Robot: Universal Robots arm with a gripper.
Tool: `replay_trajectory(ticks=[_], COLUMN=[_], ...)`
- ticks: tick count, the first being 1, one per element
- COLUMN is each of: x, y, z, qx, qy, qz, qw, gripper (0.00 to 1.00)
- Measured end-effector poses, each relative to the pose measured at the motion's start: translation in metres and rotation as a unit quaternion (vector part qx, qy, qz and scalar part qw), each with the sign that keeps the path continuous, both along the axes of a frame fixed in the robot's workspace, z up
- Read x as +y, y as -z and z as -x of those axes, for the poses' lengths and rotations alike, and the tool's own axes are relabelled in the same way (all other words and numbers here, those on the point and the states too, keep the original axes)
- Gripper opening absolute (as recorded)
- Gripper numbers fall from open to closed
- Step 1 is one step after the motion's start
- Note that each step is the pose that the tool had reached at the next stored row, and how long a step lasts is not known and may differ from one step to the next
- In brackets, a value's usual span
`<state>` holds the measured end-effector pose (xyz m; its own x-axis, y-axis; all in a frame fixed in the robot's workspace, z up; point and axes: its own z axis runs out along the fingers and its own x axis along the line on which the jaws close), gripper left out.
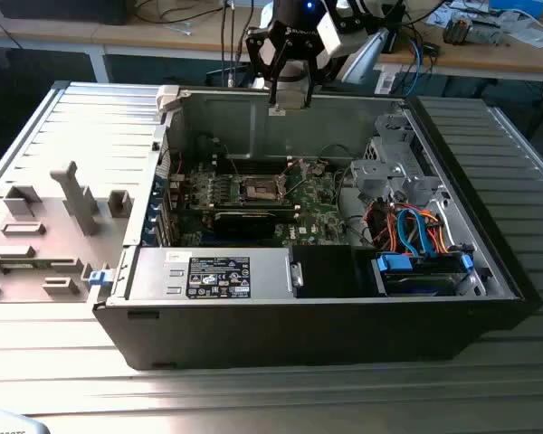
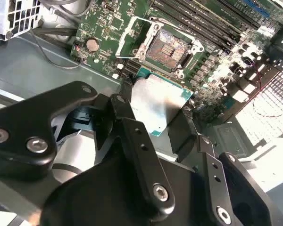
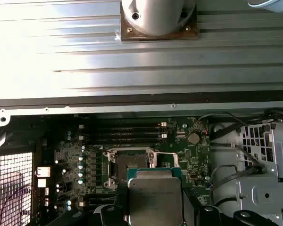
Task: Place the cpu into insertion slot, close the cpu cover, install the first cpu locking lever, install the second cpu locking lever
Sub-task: 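Place the cpu into insertion slot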
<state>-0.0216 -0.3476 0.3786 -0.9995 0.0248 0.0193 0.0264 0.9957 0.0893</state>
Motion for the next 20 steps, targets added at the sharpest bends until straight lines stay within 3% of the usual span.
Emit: replay_trajectory(ticks=[8,10,20], x=[-0.0019,-0.0054,-0.0062], y=[0.0039,0.0166,0.0178], z=[0.0003,0.0005,0.0005], qx=[0.0000,0.0000,0.0000], qy=[0.000,0.000,0.000], qz=[0.0000,0.0000,0.0000], qw=[1.00000,1.00000,1.00000], gripper=[0.55,0.55,0.55])
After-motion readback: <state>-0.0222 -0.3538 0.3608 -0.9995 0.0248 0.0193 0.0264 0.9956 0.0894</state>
